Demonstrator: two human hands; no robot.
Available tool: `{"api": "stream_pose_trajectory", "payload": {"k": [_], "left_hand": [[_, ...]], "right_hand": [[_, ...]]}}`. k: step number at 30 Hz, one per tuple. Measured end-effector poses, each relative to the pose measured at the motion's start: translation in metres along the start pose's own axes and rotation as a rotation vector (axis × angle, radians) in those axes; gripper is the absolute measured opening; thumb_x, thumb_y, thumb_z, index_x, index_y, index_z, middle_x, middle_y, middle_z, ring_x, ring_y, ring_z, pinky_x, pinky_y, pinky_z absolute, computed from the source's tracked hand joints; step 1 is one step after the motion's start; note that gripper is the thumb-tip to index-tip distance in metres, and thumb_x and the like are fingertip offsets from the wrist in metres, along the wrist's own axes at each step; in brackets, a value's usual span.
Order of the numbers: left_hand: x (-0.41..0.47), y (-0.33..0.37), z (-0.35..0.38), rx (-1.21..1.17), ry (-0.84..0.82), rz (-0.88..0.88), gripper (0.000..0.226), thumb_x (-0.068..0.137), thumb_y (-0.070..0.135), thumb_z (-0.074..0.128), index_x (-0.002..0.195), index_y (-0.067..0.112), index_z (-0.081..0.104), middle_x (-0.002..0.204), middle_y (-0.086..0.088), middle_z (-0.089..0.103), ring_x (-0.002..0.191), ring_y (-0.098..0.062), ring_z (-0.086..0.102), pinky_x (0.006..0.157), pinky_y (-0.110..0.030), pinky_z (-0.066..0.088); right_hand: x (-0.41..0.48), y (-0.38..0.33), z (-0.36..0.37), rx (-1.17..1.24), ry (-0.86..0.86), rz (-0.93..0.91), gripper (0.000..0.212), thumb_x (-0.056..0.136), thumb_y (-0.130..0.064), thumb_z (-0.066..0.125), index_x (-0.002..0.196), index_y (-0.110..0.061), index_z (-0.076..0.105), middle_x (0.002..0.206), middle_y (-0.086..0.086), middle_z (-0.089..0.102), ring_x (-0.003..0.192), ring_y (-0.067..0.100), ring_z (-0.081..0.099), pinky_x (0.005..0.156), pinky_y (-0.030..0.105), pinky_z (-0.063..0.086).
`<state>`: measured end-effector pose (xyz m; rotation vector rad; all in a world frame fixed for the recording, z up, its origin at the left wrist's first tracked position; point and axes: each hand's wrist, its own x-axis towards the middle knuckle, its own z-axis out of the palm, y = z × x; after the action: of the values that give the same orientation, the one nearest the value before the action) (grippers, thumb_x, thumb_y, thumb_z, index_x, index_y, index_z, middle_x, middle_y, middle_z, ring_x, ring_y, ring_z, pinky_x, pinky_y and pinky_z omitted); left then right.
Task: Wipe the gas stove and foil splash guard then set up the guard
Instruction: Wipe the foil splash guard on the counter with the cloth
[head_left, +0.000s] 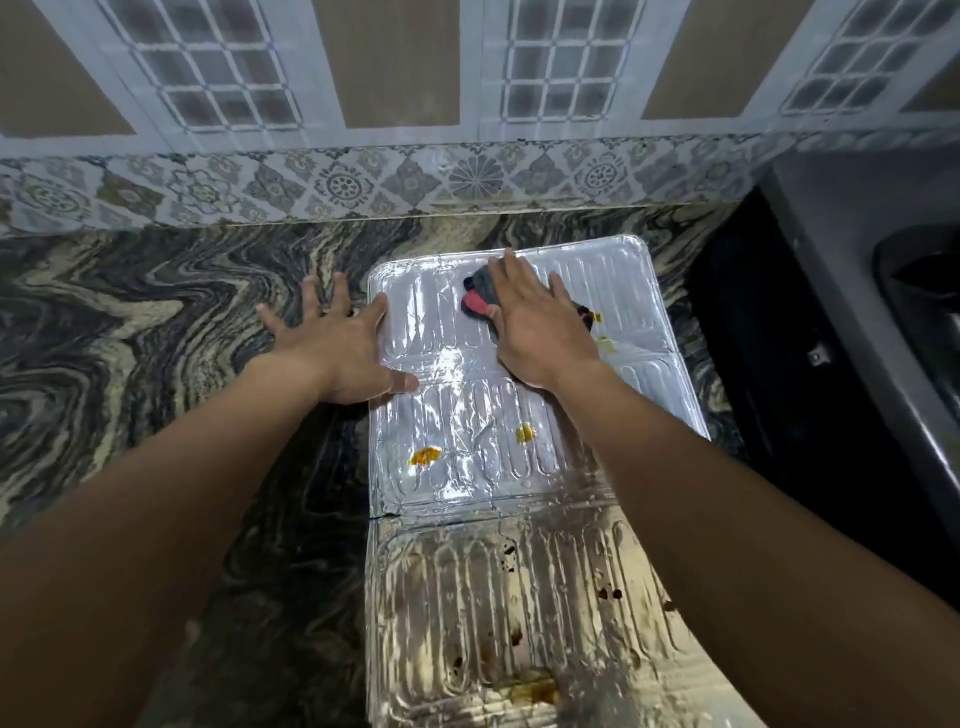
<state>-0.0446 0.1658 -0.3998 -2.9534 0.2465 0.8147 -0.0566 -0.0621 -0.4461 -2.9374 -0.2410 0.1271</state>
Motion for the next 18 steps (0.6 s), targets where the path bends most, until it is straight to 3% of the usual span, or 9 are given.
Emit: {"api": "stream_pose_trajectory", "payload": {"k": [4, 9, 18], "left_hand": [[-0.002, 0.002, -0.001, 0.010, -0.017, -0.016, 0.115, 0.071, 0.084, 0.055, 0.157, 0.038, -0.006, 0.163, -0.006, -0.025, 0.147, -0.037, -0.026, 0.106, -0.076, -0.008], [-0.001, 0.005, -0.003, 0.026, -0.028, -0.025, 0.114, 0.073, 0.083, 0.054, 0.157, 0.037, -0.007, 0.163, -0.007, -0.025, 0.148, -0.038, -0.024, 0.108, -0.077, -0.005], [-0.002, 0.004, 0.000, 0.022, -0.017, -0.022, 0.114, 0.072, 0.084, 0.054, 0.156, 0.039, -0.008, 0.163, -0.006, -0.025, 0.149, -0.036, -0.022, 0.109, -0.076, -0.005]], "right_hand": [[-0.006, 0.020, -0.003, -0.002, 0.007, 0.063, 0.065, 0.103, -0.021, 0.036, 0.156, -0.009, 0.001, 0.165, 0.010, -0.004, 0.152, 0.021, -0.003, 0.122, 0.046, -0.001], [-0.015, 0.044, -0.008, 0.033, 0.025, 0.157, 0.058, 0.107, -0.030, 0.024, 0.157, -0.010, 0.002, 0.165, 0.007, -0.003, 0.152, 0.019, -0.002, 0.122, 0.044, -0.002], [-0.017, 0.070, -0.015, 0.070, 0.054, 0.270, 0.059, 0.105, -0.025, 0.027, 0.157, -0.010, 0.003, 0.165, 0.008, -0.002, 0.152, 0.019, -0.003, 0.122, 0.044, -0.003]]}}
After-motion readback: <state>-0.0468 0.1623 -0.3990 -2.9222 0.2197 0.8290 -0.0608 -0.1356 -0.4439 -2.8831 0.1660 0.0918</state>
